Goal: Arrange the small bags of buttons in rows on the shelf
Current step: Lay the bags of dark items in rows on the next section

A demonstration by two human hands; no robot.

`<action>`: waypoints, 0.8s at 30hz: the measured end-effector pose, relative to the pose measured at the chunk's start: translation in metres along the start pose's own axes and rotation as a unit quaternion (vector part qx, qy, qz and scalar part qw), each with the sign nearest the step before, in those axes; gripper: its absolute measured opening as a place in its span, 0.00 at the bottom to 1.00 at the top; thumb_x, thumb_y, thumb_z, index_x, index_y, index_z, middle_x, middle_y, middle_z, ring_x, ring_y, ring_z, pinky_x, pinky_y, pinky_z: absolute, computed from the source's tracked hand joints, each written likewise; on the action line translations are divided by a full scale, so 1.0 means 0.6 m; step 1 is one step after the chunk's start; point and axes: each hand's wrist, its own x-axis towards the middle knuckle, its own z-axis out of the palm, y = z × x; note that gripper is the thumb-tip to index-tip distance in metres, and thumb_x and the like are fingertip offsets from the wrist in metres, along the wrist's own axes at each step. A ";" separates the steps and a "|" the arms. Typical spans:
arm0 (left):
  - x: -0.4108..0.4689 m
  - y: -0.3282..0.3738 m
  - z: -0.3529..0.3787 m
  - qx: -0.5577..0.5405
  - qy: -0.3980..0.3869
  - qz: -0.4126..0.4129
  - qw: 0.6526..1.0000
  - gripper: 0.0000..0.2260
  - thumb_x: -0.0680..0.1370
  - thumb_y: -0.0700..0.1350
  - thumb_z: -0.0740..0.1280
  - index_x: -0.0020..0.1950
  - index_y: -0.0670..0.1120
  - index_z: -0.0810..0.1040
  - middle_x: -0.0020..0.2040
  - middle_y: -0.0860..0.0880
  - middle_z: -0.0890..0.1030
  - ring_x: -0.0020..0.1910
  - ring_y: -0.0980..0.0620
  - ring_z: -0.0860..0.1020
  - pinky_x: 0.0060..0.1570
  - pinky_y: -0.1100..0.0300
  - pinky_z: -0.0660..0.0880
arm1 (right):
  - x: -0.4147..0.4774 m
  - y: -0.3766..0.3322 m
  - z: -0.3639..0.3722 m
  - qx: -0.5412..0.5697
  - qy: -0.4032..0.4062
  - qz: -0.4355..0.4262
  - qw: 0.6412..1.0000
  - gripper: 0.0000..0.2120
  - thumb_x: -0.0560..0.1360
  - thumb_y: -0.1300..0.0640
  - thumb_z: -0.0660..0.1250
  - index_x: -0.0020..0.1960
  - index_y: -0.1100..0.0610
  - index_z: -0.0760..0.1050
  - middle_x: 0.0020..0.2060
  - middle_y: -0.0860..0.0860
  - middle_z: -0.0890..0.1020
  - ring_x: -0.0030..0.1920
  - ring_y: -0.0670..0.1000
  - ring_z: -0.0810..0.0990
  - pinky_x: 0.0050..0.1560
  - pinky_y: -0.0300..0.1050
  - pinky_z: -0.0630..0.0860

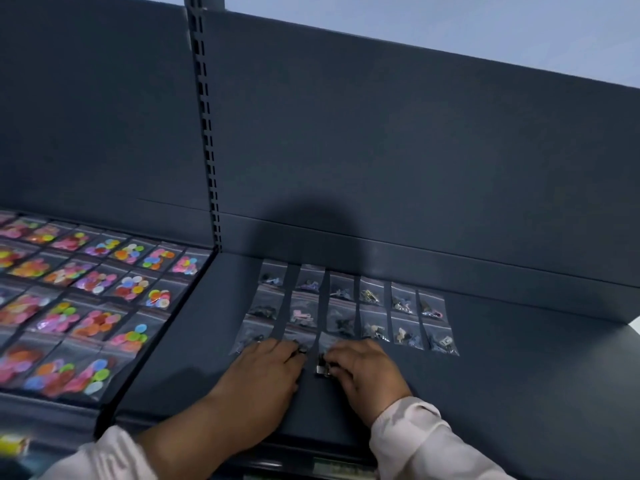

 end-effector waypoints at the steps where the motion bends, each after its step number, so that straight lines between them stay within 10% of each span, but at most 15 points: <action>1: 0.001 -0.001 -0.002 -0.008 0.005 -0.001 1.000 0.20 0.67 0.53 0.72 0.57 0.52 0.80 0.56 0.54 0.80 0.50 0.53 0.79 0.51 0.58 0.77 | 0.001 0.001 0.001 -0.001 -0.005 0.000 1.000 0.11 0.68 0.50 0.59 0.42 0.47 0.80 0.40 0.40 0.82 0.39 0.43 0.78 0.47 0.30 0.67; 8: 0.003 -0.002 -0.003 0.000 0.010 0.000 1.000 0.17 0.61 0.55 0.70 0.47 0.55 0.83 0.45 0.57 0.81 0.41 0.57 0.80 0.41 0.62 0.79 | 0.006 0.004 0.005 -0.022 -0.034 0.029 0.999 0.12 0.68 0.50 0.58 0.42 0.46 0.80 0.41 0.40 0.82 0.38 0.47 0.81 0.46 0.32 0.70; 21: -0.022 -0.061 -0.055 -0.015 0.043 -0.118 0.992 0.19 0.77 0.51 0.58 0.68 0.49 0.71 0.65 0.49 0.73 0.63 0.47 0.72 0.64 0.52 0.68 | 0.083 -0.068 -0.055 -0.019 -0.023 -0.008 1.000 0.17 0.73 0.50 0.56 0.55 0.52 0.79 0.53 0.48 0.81 0.54 0.52 0.76 0.57 0.42 0.69; 24: -0.046 -0.090 -0.093 0.006 0.067 -0.126 0.990 0.18 0.71 0.51 0.65 0.60 0.49 0.78 0.56 0.49 0.79 0.53 0.47 0.79 0.53 0.53 0.77 | 0.109 -0.109 -0.060 -0.012 -0.013 -0.025 1.000 0.15 0.74 0.52 0.60 0.56 0.53 0.78 0.55 0.50 0.80 0.55 0.55 0.75 0.58 0.46 0.70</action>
